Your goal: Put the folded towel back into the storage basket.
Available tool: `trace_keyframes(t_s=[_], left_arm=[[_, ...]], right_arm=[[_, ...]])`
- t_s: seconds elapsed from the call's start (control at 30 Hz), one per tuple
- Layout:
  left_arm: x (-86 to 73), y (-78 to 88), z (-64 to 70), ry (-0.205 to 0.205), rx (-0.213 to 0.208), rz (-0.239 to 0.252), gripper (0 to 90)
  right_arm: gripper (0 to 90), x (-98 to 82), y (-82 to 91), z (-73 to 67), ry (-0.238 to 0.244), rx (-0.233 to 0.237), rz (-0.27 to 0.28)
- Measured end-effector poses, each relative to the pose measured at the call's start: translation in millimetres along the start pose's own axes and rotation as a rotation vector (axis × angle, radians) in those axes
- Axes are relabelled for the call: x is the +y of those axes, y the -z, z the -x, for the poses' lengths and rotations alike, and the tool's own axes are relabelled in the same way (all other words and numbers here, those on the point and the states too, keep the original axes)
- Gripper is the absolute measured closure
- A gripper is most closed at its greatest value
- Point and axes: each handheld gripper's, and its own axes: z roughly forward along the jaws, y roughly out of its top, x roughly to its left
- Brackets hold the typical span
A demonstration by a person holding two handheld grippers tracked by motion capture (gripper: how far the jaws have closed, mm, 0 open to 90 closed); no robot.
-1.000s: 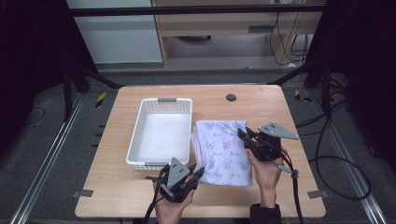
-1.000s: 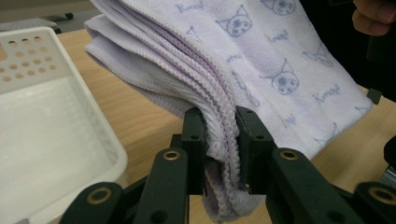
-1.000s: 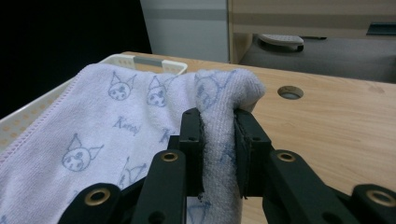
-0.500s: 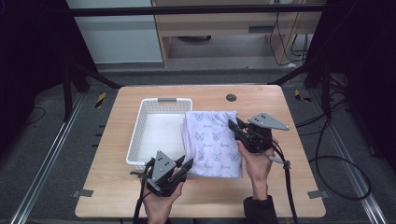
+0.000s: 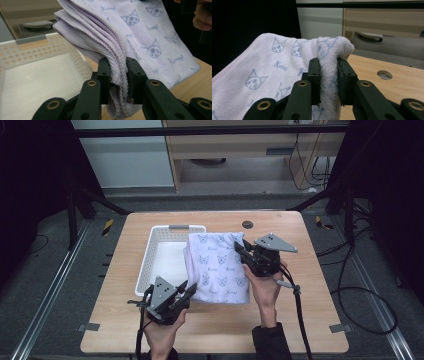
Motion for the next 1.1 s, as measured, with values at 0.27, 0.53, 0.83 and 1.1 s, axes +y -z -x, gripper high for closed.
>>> trace_keyframes(t_s=[0.27,0.53,0.83,1.1], left_arm=[[2.5,7.1,-16.8,0.029,0.038,0.022,74.0],[3.7,13.4,-32.6,0.058,0.075,0.033,74.1],[4.0,19.6,-46.2,0.076,0.11,0.044,74.2],[3.4,20.7,-57.2,0.09,0.14,0.052,74.2]], right_arm=[[75.2,9.7,-16.4,-11.9,0.001,0.02,0.019],[75.3,15.1,-32.9,-24.3,0.012,0.034,0.025],[75.3,21.7,-52.0,-39.4,0.02,0.055,0.034],[75.3,23.1,-64.4,-45.6,0.029,0.056,0.032]])
